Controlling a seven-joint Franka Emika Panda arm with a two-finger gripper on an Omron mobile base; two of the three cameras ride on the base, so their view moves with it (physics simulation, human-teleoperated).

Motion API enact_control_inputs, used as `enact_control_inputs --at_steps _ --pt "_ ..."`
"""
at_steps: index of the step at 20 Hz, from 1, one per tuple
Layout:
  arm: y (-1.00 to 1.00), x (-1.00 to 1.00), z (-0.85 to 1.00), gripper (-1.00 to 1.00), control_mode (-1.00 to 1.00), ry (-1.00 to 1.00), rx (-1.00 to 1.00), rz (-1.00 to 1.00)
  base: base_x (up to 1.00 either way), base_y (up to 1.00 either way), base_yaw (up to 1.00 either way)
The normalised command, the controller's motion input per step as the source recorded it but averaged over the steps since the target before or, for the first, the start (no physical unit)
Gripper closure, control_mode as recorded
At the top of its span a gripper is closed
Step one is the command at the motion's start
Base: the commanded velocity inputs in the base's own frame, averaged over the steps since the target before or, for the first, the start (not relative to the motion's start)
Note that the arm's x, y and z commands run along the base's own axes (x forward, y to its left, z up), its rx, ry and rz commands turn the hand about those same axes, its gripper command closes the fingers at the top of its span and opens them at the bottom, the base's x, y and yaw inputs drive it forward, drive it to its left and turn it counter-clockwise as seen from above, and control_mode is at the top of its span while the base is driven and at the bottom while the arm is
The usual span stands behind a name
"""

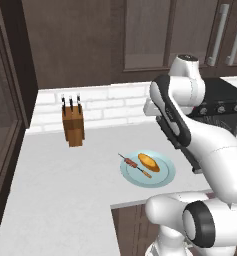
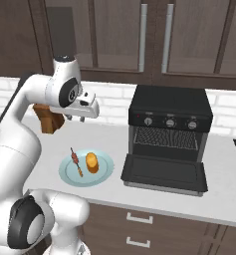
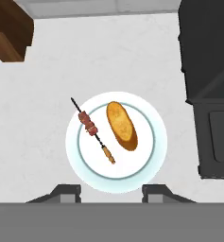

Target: Pick up the kebab skewer and baguette bread, and place them inside the toaster oven. Close the toaster oven door and start by setting the timer.

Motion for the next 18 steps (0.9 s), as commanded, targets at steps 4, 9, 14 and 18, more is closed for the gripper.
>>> enact_control_inputs --at_steps 4,9,14,18 --pt "-0.1 -0.27 0.0 -1.0 -1.0 -0.05 0.01 0.0 0.0 0.0 0.0" --pt "-0.83 -0.39 0.0 -1.0 -1.0 -0.12 0.04 -0.01 0.0 0.0 0.0" --pt "-0.93 -0.26 -0.06 -1.0 -1.0 -0.07 0.02 0.0 0.0 0.0 0.0" --pt "-0.09 -0.21 -0.08 -1.0 -1.0 0.0 -0.05 0.0 0.0 0.0 0.0"
